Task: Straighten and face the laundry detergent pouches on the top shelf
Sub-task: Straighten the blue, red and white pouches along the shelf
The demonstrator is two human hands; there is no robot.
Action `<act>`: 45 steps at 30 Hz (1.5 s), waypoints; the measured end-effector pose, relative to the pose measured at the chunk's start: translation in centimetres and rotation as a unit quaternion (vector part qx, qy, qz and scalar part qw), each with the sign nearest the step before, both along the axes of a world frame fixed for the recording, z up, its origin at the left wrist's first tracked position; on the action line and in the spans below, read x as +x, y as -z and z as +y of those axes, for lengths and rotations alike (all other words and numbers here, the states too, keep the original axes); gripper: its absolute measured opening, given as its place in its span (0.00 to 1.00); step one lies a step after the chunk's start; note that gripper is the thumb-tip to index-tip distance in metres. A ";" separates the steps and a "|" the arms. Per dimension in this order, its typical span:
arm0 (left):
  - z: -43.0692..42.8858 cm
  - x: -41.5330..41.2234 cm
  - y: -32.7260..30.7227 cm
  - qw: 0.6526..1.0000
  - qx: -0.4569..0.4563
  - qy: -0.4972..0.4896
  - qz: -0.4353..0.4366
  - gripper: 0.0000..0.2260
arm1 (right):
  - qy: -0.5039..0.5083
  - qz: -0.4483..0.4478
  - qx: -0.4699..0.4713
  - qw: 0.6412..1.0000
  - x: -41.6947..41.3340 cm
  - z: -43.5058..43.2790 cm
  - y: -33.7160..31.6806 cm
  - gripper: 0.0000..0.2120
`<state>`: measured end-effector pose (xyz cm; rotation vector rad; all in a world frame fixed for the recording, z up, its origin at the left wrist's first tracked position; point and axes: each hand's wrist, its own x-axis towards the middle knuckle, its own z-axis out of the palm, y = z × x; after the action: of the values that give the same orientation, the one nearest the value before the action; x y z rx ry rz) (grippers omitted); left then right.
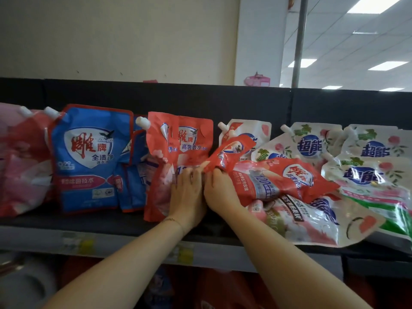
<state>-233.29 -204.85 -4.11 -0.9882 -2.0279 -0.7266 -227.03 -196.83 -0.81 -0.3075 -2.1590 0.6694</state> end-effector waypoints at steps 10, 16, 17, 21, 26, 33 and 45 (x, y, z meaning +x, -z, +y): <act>2.8 1.0 -0.6 0.990 0.104 -0.032 -0.091 0.21 | -0.053 -0.053 0.189 0.979 1.7 -0.5 -2.1 0.12; 1.6 2.4 -1.4 0.962 0.261 0.072 0.032 0.20 | -0.094 -0.104 0.100 0.985 3.8 1.1 -4.4 0.12; 1.7 2.5 -1.7 0.963 0.238 0.085 0.092 0.20 | -0.077 -0.099 0.102 0.987 4.2 1.4 -4.7 0.13; 2.7 3.6 -2.7 0.964 0.136 0.096 0.206 0.23 | -0.005 -0.086 0.135 0.987 5.5 3.2 -5.0 0.09; 5.5 5.5 -3.1 0.944 0.052 0.152 0.287 0.19 | 0.140 -0.133 0.161 0.968 7.3 6.8 -5.0 0.05; 11.3 6.8 -5.2 0.986 -0.157 0.053 -0.001 0.39 | 0.228 -0.113 0.082 0.964 12.2 10.6 -4.1 0.10; 12.2 4.9 -5.6 0.979 -0.068 0.163 -0.099 0.18 | 0.179 0.061 0.130 0.973 13.4 11.3 -2.8 0.06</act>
<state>-228.43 -192.62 1.53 -1.3989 -2.1327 -0.8964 -213.67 -185.53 2.03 -0.4851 -1.9754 0.1937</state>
